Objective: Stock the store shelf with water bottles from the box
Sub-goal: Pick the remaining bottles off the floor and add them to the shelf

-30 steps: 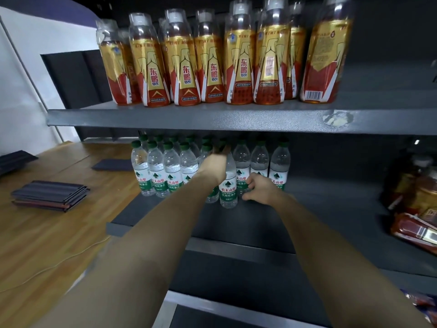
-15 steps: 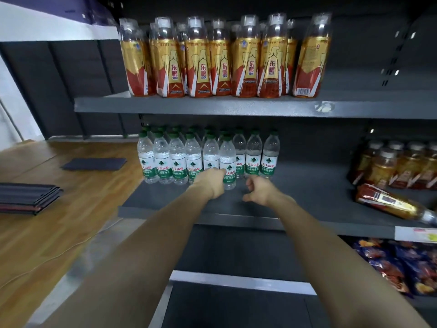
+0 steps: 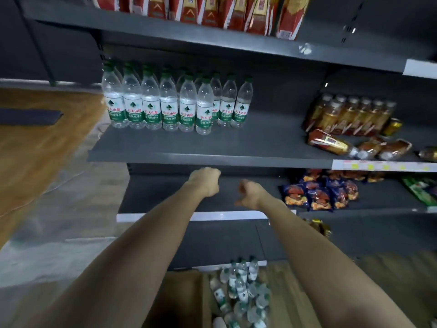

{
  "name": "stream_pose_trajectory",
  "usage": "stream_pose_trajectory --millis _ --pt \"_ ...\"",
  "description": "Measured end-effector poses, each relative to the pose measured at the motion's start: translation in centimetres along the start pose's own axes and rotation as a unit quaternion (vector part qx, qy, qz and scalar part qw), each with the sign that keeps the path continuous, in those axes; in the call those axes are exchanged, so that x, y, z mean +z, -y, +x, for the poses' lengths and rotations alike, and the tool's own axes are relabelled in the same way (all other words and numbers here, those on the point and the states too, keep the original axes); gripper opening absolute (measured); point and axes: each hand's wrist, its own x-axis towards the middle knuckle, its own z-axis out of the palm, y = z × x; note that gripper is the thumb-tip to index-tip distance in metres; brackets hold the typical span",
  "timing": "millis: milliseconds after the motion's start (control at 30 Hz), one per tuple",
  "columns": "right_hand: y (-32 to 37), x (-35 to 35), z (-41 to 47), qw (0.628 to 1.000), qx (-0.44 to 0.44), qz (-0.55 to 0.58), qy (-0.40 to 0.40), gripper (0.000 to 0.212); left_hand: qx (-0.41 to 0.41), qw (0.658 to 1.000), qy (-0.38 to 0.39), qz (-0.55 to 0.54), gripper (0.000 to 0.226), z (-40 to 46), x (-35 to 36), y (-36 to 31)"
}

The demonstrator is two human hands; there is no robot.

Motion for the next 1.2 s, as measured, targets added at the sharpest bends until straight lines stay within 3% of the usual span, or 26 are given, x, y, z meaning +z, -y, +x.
stream_pose_trajectory --millis 333,567,733,833,900,1033,1133,1200 --pt "-6.5 6.2 -4.2 0.995 0.058 0.066 0.054 0.037 0.02 0.996 0.088 -0.014 0.013 -1.9 9.6 -5.7" --pt "-15.2 10.7 -4.5 0.984 0.09 0.089 0.124 0.037 0.0 0.989 0.144 -0.016 0.017 -0.3 17.4 -10.8" --pt "-22.1 14.4 -4.9 0.973 0.089 0.072 0.198 0.021 -0.039 0.982 0.184 -0.014 0.018 -0.1 22.3 -15.1" --pt "-25.7 17.0 -4.9 0.97 0.083 0.066 0.22 0.058 -0.071 0.974 0.214 -0.014 0.013 -0.2 25.0 -17.0" --pt "-27.5 18.4 -4.8 0.967 0.09 0.081 0.224 0.07 -0.091 0.97 0.221 -0.033 0.006 -0.4 26.6 -17.9" --pt "-29.5 21.4 -4.8 0.961 0.104 0.089 0.241 0.029 -0.141 0.955 0.236 -0.113 0.013 -0.6 29.7 -18.4" --pt "-30.7 24.4 -4.6 0.947 0.134 0.109 0.271 0.023 -0.167 0.942 0.265 -0.121 0.016 0.0 32.7 -18.2" --pt "-31.8 27.6 -4.3 0.938 0.148 0.126 0.288 0.034 -0.138 0.942 0.294 -0.09 0.015 0.2 35.4 -17.8"
